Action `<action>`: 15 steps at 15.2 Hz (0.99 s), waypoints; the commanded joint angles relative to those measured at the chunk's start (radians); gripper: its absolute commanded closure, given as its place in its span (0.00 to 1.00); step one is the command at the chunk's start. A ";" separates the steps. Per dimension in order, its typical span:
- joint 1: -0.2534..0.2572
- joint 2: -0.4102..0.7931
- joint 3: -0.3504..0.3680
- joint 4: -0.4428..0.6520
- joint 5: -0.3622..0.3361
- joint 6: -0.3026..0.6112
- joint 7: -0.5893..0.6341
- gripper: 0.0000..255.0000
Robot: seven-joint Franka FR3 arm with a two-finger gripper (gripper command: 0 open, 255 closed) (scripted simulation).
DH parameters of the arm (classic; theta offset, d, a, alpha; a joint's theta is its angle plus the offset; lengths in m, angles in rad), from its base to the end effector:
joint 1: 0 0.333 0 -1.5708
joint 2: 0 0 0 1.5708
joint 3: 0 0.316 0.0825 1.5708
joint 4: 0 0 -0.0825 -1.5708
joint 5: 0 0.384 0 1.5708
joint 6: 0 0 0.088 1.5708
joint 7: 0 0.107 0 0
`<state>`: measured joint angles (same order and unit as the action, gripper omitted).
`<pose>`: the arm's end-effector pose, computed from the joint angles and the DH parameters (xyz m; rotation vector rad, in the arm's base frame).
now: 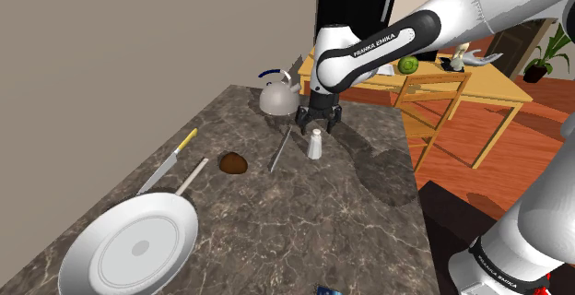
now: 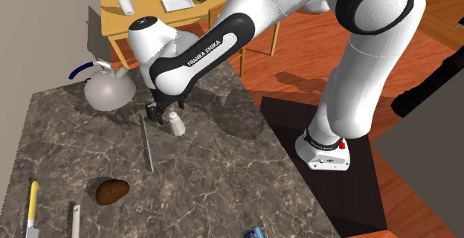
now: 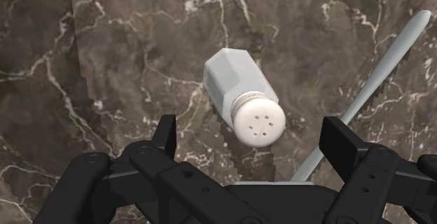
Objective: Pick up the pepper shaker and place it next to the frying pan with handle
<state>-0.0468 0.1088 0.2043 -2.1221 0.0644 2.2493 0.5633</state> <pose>0.5532 0.0883 0.3638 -2.9902 0.6799 0.0102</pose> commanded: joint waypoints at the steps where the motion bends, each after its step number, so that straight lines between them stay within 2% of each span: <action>1: 0.000 0.001 0.000 -0.002 0.000 0.003 0.001 0.00; 6: 0.000 0.000 0.000 -0.002 0.000 0.002 0.001 0.00; 7: 0.000 0.000 0.000 -0.002 0.000 0.002 0.001 1.00; 15: 0.000 0.001 0.000 -0.001 0.000 0.002 0.000 1.00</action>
<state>-0.0466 0.1091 0.2044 -2.1230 0.0643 2.2519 0.5636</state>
